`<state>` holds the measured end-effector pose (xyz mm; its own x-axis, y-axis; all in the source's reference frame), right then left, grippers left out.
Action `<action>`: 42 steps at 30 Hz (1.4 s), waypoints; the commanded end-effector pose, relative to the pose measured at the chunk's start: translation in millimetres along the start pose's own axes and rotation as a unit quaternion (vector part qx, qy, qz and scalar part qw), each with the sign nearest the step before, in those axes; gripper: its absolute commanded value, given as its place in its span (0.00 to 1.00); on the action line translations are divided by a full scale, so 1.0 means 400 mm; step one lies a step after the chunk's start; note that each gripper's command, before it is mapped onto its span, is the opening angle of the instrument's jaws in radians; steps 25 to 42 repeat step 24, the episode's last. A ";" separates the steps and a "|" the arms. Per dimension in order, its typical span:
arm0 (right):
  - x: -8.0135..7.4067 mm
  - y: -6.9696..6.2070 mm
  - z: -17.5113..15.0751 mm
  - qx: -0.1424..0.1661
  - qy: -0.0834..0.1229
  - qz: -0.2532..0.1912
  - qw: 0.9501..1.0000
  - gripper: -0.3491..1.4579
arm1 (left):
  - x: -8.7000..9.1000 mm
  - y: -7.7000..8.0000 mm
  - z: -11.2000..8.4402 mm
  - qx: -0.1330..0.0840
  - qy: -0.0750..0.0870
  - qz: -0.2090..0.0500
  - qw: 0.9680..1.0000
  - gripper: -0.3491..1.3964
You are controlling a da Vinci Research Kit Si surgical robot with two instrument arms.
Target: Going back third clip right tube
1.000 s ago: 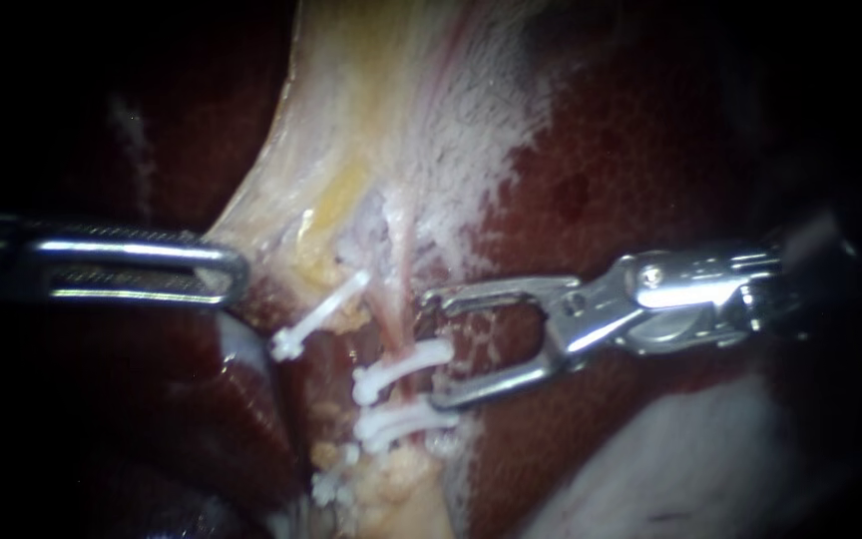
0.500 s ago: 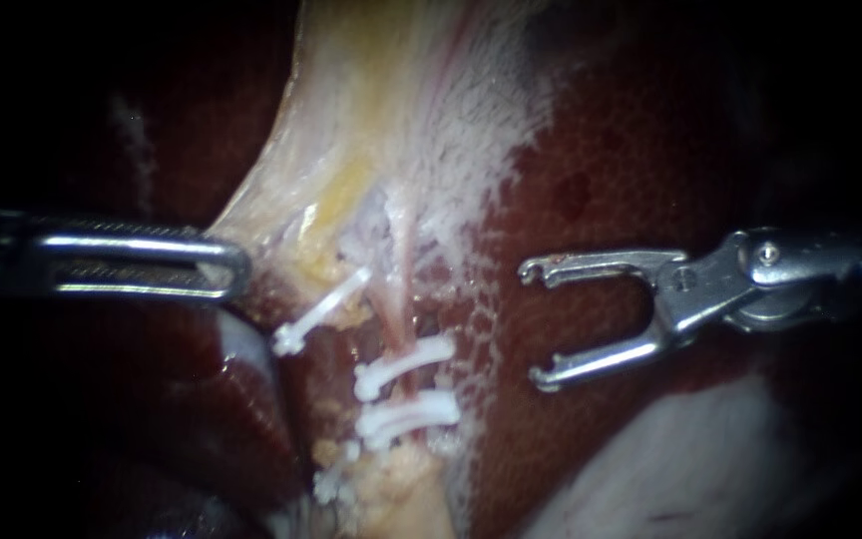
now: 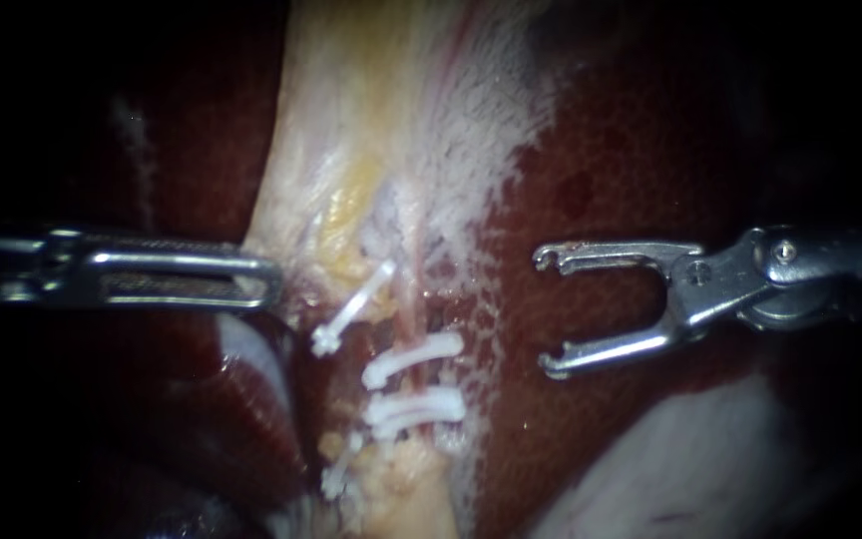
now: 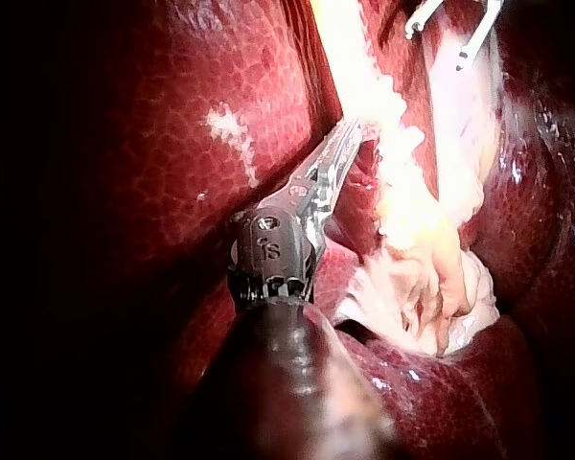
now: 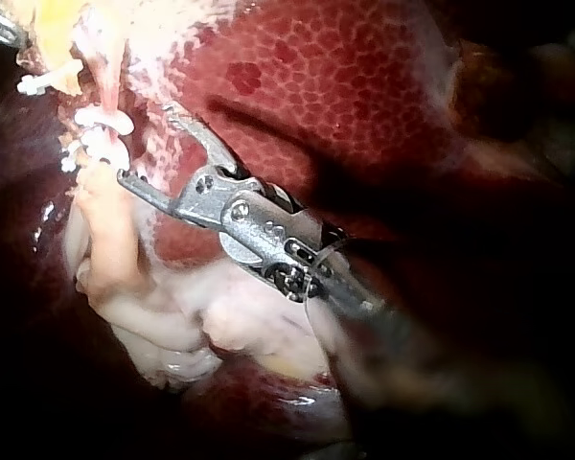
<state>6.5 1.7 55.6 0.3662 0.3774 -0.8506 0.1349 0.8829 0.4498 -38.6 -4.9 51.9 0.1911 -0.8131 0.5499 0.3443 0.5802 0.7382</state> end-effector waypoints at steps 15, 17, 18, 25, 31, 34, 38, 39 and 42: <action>0.0001 -0.0006 0.0005 0.000 0.000 0.000 1.000 0.52 | 0.0009 -0.0011 0.0014 0.005 0.004 -0.001 1.000 0.00; 0.0002 -0.0007 0.0005 0.000 0.000 0.000 1.000 0.52 | 0.0008 -0.0012 0.0014 0.005 0.004 -0.001 1.000 0.00; 0.0002 -0.0008 0.0005 0.000 0.000 0.000 1.000 0.52 | 0.0009 -0.0012 0.0013 0.005 0.004 -0.001 1.000 0.00; 0.0006 -0.0013 0.0008 0.003 0.000 0.000 1.000 0.52 | 0.0008 -0.0017 0.0013 0.007 0.005 -0.001 1.000 0.00; 0.0006 -0.0013 0.0008 0.003 0.000 0.000 1.000 0.52 | 0.0008 -0.0017 0.0013 0.007 0.005 -0.001 1.000 0.00; 0.0006 -0.0013 0.0008 0.003 0.000 0.000 1.000 0.52 | 0.0008 -0.0017 0.0013 0.007 0.005 -0.001 1.000 0.00; 0.0006 -0.0013 0.0008 0.003 0.000 0.000 1.000 0.52 | 0.0008 -0.0017 0.0013 0.007 0.005 -0.001 1.000 0.00; 0.0006 -0.0013 0.0008 0.003 0.000 0.000 1.000 0.52 | 0.0008 -0.0017 0.0013 0.007 0.005 -0.001 1.000 0.00; 0.0006 -0.0013 0.0008 0.003 0.000 0.000 1.000 0.52 | 0.0008 -0.0017 0.0013 0.007 0.005 -0.001 1.000 0.00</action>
